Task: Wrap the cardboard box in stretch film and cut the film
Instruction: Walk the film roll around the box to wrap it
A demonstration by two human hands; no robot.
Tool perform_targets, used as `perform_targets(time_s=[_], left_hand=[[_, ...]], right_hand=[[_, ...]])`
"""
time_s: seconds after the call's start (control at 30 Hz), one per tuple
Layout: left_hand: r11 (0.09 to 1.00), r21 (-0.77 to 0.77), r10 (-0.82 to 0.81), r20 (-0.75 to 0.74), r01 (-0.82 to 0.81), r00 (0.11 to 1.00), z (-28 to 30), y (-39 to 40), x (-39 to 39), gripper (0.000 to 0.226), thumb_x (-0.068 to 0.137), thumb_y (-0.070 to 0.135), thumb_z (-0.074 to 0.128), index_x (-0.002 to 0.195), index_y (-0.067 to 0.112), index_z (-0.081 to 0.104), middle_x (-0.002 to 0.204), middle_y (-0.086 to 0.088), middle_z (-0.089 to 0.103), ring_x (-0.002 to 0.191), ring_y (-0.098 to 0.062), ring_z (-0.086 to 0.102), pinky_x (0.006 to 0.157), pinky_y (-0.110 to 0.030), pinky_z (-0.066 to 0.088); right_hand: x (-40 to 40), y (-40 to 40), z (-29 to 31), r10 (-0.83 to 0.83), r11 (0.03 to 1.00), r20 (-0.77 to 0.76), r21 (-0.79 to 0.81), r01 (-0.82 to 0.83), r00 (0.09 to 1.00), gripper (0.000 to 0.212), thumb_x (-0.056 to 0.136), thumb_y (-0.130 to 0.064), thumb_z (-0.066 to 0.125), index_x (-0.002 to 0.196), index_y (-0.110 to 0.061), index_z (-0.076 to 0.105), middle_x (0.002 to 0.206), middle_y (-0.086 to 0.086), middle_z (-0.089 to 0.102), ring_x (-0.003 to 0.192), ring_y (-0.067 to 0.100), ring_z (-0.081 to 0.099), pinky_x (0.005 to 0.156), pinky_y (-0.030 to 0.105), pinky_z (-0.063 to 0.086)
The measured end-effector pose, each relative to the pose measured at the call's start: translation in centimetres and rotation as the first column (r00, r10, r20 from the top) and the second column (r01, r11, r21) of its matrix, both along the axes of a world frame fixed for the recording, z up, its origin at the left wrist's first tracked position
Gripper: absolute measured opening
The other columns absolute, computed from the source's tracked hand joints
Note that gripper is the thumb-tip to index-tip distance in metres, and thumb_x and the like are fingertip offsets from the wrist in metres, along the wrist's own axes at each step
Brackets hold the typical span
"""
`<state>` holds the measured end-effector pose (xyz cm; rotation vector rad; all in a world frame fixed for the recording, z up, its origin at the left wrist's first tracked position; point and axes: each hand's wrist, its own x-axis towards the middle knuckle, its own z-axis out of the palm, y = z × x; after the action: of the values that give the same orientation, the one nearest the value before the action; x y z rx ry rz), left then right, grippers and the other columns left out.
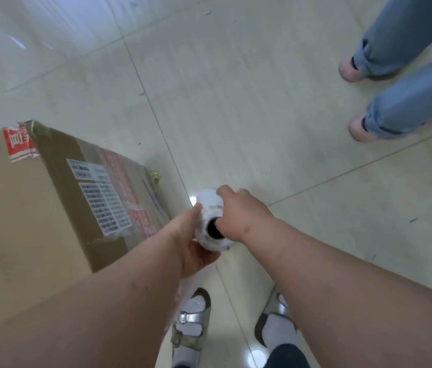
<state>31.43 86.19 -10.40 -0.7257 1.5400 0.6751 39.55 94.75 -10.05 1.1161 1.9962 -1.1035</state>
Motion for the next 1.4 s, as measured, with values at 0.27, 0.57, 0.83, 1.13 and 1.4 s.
perform_targets(time_s=[0.27, 0.57, 0.83, 1.13, 1.4], left_hand=[[0.982, -0.074, -0.183, -0.139, 0.174, 0.973, 2.1, 2.6, -0.1, 0.058, 0.086, 0.06, 0.056, 0.114, 0.01, 0.063, 0.107, -0.004, 0.067, 0.085, -0.019, 0.059, 0.074, -0.029, 0.046], [0.891, -0.007, -0.41, -0.438, 0.453, 0.8, 2.5, 3.9, -3.4, 0.07, 0.083, 0.043, 0.063, 0.145, 0.023, 0.038, 0.15, -0.006, 0.039, 0.134, -0.026, 0.04, 0.1, -0.035, 0.033], [0.804, -0.004, -0.537, -0.432, 0.594, 0.724, 1.1, 4.2, -6.4, 0.085, 0.077, 0.058, 0.069, 0.146, 0.024, 0.034, 0.131, -0.001, 0.056, 0.118, -0.022, 0.053, 0.089, -0.029, 0.039], [0.654, -0.222, -0.664, -0.627, 0.723, 0.409, 1.0, 4.9, -9.2, 0.028, 0.078, 0.039, 0.056, 0.098, 0.022, 0.064, 0.082, 0.0, 0.069, 0.073, -0.018, 0.065, 0.065, -0.033, 0.054], [0.871, -0.043, -0.447, -0.481, 0.489, 0.754, 1.2, 5.6, -12.1, 0.04, 0.083, 0.044, 0.062, 0.115, 0.02, 0.059, 0.091, 0.002, 0.063, 0.073, -0.011, 0.056, 0.061, -0.026, 0.043]], right_hand=[[-0.9, 1.4, 0.3, -0.021, 0.989, 0.105, -0.143, 0.036, 0.994, 0.056, 0.09, -0.017, 0.052, 0.139, -0.019, 0.026, 0.12, 0.014, 0.056, 0.107, 0.033, 0.059, 0.077, 0.035, 0.049], [-3.0, 4.9, -0.1, -0.753, 0.411, 0.297, -0.485, 0.772, 0.587, 0.044, 0.094, -0.012, 0.054, 0.131, -0.019, 0.032, 0.107, 0.013, 0.065, 0.082, 0.028, 0.071, 0.066, 0.036, 0.056], [-6.7, 7.4, 0.2, -0.336, 0.8, 0.348, -0.384, 0.46, 0.875, 0.039, 0.091, -0.031, 0.054, 0.126, -0.013, 0.054, 0.105, 0.007, 0.067, 0.086, 0.022, 0.064, 0.073, 0.029, 0.047], [-11.2, 9.0, 0.5, 0.308, 0.951, 0.043, -0.006, -0.308, 0.95, 0.047, 0.09, -0.03, 0.054, 0.133, -0.021, 0.038, 0.11, 0.007, 0.059, 0.091, 0.026, 0.055, 0.071, 0.034, 0.044], [-15.1, 9.0, 0.4, -0.133, 0.966, 0.21, -0.193, 0.174, 0.969, 0.05, 0.091, -0.024, 0.053, 0.133, -0.013, 0.028, 0.112, 0.014, 0.062, 0.087, 0.028, 0.071, 0.064, 0.031, 0.05]])
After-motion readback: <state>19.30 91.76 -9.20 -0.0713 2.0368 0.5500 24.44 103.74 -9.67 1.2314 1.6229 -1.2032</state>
